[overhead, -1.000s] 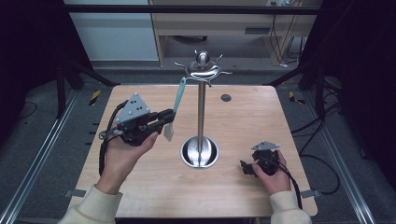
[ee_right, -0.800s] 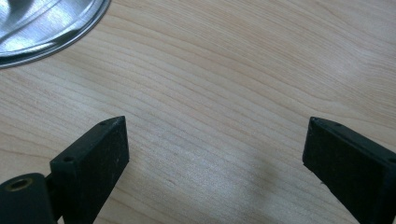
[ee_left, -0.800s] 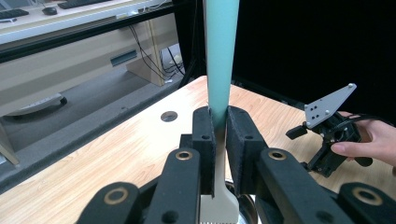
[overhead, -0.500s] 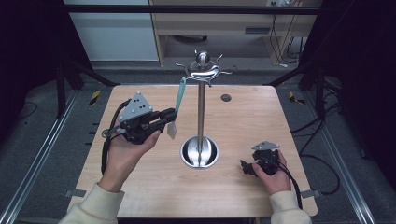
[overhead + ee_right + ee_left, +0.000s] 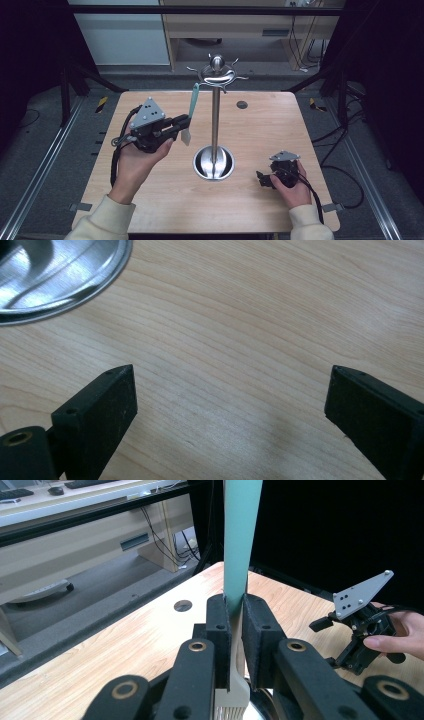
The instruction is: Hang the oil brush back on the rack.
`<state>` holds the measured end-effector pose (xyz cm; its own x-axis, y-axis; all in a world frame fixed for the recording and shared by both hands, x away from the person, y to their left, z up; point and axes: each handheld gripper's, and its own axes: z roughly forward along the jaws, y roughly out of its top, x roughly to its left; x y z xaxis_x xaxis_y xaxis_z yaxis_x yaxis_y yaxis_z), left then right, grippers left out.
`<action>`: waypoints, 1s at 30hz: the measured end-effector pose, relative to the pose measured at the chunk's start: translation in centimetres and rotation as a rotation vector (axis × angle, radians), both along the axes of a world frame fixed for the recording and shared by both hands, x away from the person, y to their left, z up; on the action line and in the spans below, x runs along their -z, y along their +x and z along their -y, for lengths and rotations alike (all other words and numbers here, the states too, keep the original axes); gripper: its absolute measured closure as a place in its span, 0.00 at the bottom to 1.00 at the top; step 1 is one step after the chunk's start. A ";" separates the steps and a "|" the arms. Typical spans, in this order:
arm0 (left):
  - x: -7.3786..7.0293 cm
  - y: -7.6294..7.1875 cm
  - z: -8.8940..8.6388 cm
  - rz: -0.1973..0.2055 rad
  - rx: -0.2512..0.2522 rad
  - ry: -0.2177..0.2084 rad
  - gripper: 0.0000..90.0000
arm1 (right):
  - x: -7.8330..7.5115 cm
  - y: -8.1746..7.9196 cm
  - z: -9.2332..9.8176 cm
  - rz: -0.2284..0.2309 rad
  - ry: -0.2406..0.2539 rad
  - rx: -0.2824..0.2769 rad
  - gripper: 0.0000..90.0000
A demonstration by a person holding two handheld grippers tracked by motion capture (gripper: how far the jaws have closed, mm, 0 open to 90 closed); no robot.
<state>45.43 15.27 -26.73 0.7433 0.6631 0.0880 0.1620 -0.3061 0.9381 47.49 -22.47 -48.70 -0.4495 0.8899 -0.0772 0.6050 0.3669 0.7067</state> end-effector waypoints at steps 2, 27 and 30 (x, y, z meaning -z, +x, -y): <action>0.0 0.1 0.0 -0.001 -0.002 -0.005 0.98 | 0.0 0.0 -0.1 -0.004 0.002 0.000 0.08; -0.2 -1.4 -1.4 -0.008 -0.040 0.017 0.83 | 0.0 0.0 0.0 -0.003 -0.012 0.005 0.08; -0.2 -1.7 -1.6 -0.002 -0.044 0.030 0.74 | 0.0 0.0 0.0 -0.002 -0.014 0.006 0.08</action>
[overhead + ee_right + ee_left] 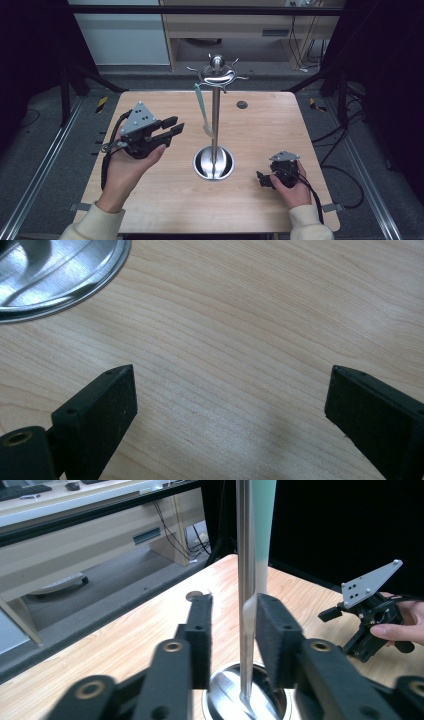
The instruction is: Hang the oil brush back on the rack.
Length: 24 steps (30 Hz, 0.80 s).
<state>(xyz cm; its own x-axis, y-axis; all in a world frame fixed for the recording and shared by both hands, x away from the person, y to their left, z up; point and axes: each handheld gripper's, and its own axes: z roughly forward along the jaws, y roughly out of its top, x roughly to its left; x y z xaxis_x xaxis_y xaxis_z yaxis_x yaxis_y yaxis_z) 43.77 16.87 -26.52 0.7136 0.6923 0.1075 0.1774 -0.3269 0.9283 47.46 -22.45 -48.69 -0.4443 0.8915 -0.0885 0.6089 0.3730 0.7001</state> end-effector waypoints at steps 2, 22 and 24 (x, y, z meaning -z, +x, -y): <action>0.0 -0.3 0.0 0.001 -0.002 0.005 0.67 | 0.0 0.0 0.0 -0.001 0.000 0.001 0.08; 3.5 -3.0 -0.8 -0.061 0.028 0.093 0.08 | 0.0 0.0 0.1 -0.001 0.001 0.010 0.08; 4.3 -3.2 -1.1 -0.064 0.023 0.104 0.08 | 0.0 0.0 0.1 0.002 0.000 0.008 0.08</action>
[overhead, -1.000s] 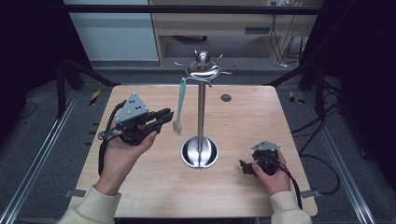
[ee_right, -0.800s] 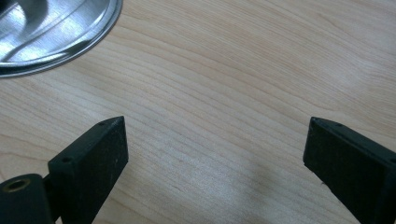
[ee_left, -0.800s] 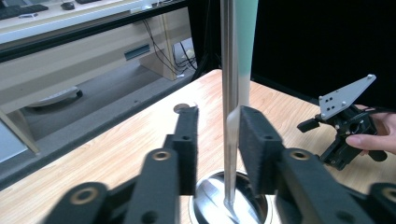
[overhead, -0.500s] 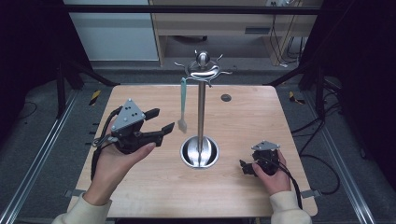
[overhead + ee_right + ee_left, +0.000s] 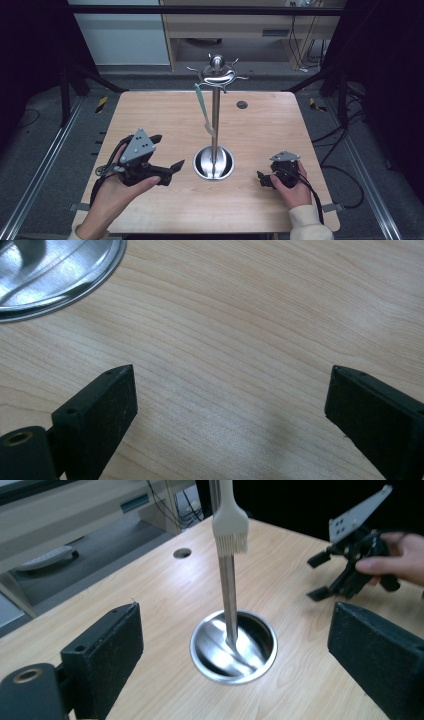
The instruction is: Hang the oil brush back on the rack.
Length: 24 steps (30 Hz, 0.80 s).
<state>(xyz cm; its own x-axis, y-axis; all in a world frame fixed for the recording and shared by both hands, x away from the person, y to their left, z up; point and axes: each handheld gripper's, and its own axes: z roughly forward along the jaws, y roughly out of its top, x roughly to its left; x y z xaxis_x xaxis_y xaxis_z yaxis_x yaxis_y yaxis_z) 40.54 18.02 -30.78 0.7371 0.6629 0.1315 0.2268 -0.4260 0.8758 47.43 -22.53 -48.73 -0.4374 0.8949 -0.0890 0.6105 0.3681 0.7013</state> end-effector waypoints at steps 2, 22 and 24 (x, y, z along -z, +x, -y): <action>0.9 -0.1 -0.3 -0.004 -0.001 0.025 0.07 | 0.0 0.0 0.0 0.002 -0.002 0.000 0.08; 10.6 1.2 -3.3 -0.151 -0.090 0.127 0.07 | 0.0 0.0 0.1 0.000 -0.010 0.005 0.08; 11.4 1.4 -3.8 -0.160 -0.110 0.140 0.07 | 0.0 0.0 0.1 -0.001 -0.007 0.004 0.08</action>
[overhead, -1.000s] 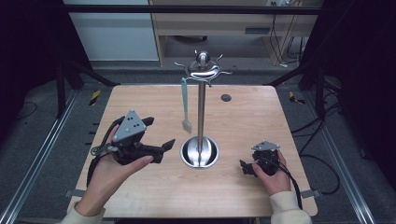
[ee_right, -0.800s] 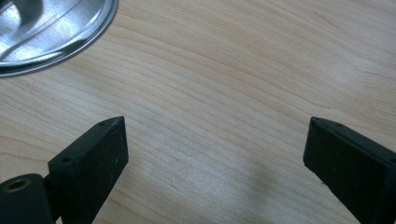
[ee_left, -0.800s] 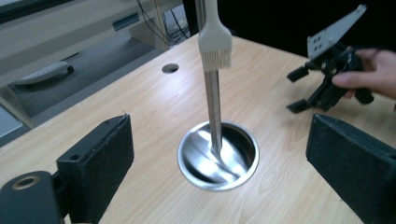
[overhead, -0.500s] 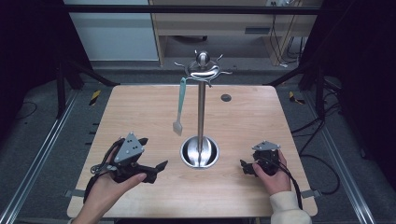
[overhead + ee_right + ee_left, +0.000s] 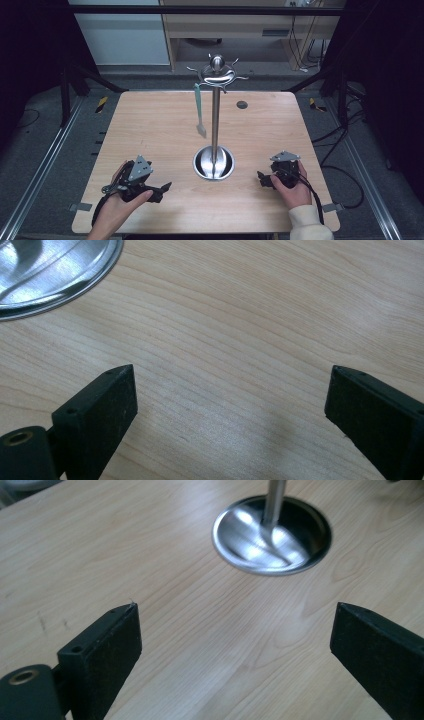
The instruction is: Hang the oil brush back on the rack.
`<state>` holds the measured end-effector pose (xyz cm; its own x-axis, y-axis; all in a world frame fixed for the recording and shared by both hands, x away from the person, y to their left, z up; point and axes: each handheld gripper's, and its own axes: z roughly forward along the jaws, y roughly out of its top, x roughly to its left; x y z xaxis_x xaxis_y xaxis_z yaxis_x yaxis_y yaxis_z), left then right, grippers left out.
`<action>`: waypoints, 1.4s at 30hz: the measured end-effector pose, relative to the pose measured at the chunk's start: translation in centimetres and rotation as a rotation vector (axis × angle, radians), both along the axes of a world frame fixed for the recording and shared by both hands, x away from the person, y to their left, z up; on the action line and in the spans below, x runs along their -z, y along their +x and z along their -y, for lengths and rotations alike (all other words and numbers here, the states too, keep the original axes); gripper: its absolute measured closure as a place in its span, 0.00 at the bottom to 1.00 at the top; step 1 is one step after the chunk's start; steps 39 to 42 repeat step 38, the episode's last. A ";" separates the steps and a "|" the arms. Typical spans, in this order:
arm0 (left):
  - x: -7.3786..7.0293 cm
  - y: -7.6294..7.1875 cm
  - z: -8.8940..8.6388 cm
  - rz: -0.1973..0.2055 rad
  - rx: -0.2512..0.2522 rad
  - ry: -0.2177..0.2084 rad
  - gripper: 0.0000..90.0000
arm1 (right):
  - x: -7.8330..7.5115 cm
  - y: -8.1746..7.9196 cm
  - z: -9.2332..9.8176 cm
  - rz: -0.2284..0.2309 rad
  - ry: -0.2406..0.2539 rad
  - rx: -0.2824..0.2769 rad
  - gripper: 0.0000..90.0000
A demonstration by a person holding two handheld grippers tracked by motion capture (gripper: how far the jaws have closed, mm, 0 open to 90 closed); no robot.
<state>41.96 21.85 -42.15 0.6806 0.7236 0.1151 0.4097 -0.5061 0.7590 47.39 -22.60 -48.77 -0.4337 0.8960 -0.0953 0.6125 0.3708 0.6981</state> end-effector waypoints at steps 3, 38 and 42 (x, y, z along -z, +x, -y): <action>1.1 0.4 -0.9 -0.021 -0.026 0.004 0.07 | 0.0 0.0 0.0 -0.001 -0.003 0.001 0.08; 5.2 2.5 -8.0 -0.018 -0.271 0.005 0.07 | 0.0 0.0 -0.1 -0.004 -0.001 -0.003 0.08; 5.2 2.5 -8.0 -0.018 -0.271 0.005 0.07 | 0.0 0.0 -0.1 -0.004 -0.001 -0.003 0.08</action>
